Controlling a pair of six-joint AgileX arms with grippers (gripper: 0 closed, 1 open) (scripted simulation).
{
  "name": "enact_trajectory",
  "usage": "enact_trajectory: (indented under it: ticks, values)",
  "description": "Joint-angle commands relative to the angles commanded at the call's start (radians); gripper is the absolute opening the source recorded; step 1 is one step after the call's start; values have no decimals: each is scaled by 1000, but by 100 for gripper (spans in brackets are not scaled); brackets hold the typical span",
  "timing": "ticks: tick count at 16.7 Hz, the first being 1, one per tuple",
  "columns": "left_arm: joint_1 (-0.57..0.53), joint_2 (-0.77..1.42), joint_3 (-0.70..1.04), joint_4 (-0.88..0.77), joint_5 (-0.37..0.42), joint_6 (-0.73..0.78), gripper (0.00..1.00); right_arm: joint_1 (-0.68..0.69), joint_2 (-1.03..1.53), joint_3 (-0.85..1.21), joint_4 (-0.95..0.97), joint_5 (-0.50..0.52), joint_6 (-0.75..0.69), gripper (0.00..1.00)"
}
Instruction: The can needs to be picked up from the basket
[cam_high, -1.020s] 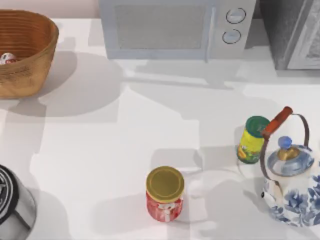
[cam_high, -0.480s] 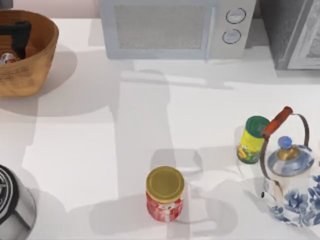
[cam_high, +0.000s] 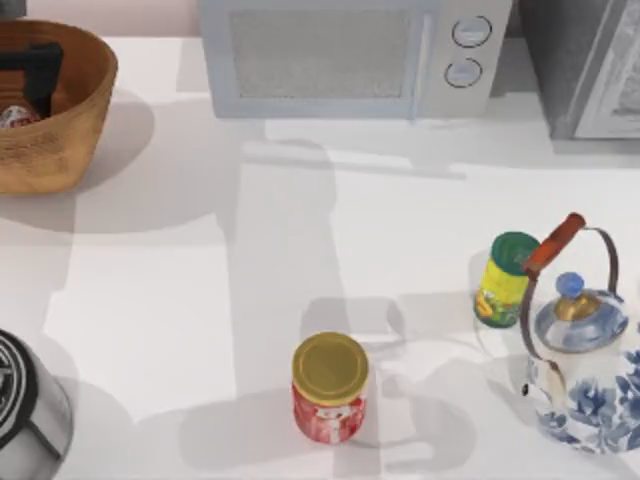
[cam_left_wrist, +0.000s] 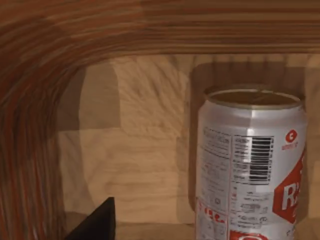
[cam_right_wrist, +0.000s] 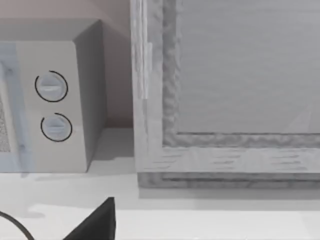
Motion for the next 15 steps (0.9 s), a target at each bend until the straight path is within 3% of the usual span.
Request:
enact_trajectory:
  ticks: [10, 15]
  values:
    - [4, -32, -247, 207, 0, 6, 100, 0, 0, 0, 0, 0, 0, 100]
    - [1, -35, -277, 238, -2, -1, 100, 0, 0, 0, 0, 0, 0, 100]
